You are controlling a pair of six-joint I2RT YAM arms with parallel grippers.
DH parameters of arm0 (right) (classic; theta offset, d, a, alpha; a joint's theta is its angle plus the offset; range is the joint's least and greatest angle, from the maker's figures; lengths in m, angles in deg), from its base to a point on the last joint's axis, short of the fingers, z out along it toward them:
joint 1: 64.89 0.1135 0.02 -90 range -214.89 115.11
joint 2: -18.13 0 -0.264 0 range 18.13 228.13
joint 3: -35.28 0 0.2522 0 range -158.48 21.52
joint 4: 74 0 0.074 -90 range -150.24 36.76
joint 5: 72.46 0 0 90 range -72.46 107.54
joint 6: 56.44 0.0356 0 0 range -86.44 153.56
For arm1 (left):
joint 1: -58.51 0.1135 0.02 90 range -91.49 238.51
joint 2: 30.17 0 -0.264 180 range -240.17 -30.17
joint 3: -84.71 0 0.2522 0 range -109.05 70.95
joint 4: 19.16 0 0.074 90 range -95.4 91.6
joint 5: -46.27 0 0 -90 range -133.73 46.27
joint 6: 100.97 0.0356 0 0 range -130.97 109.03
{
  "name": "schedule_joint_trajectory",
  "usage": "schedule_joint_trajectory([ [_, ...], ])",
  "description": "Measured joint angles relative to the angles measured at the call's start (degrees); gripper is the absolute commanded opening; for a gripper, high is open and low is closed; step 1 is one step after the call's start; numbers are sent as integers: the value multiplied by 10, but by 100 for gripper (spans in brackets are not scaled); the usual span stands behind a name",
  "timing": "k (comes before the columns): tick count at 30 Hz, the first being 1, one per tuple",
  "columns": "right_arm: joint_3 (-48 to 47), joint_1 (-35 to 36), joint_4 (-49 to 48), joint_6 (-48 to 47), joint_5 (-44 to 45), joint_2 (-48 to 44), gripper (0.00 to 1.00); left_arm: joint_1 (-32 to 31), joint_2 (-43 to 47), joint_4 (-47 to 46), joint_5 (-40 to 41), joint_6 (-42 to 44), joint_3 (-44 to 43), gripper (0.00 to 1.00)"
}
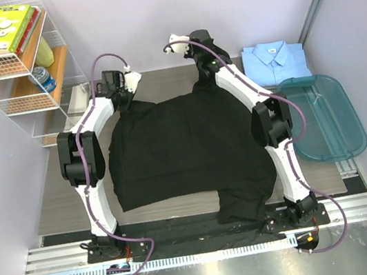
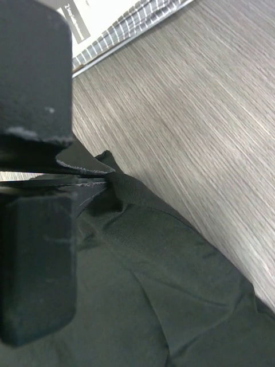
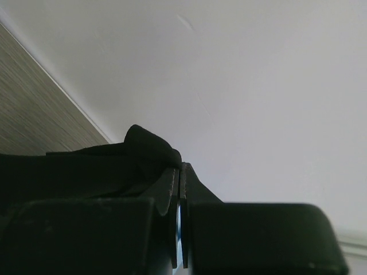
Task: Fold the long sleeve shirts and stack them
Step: Flatten the shirt out
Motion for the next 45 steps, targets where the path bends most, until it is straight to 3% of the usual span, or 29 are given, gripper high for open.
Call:
schedule_joint_trajectory([
  [5,-2,-7,4,1,34,8,1,4,-13,-11,33,6,-3,0],
  [9,-70,-11,-3,2,72,60,1,17,-62,-15,78,10,-45,3],
  [10,-88,-11,-5,2,80,75,9,21,-73,-16,90,11,-57,12],
  [11,-107,-11,-10,2,89,90,31,24,-85,-17,100,13,-68,28],
  [13,-120,-11,-22,4,102,111,53,31,-103,-17,114,17,-85,35],
  [14,-120,-10,-23,3,107,117,76,34,-109,-16,120,15,-92,49],
  [16,-123,-8,-11,12,114,124,97,40,-112,-8,122,9,-101,62],
  [17,-127,-8,8,23,115,125,100,44,-112,3,115,0,-108,67],
  [21,-98,-10,84,64,90,86,100,57,-65,44,47,-23,-91,70],
  [24,1,-17,185,103,42,-19,100,63,37,95,-14,-28,-20,69],
  [28,45,-38,363,170,-66,-147,100,60,188,154,-85,-19,102,68],
  [31,89,-52,462,215,-147,-231,99,49,241,196,-118,-6,183,67],
  [37,320,-63,553,269,-256,-334,92,39,226,250,-120,17,317,62],
  [41,442,-73,554,287,-276,-311,90,43,208,250,-89,29,324,58],
  [45,473,-101,542,293,-279,-278,87,58,158,246,-58,38,288,56],
])
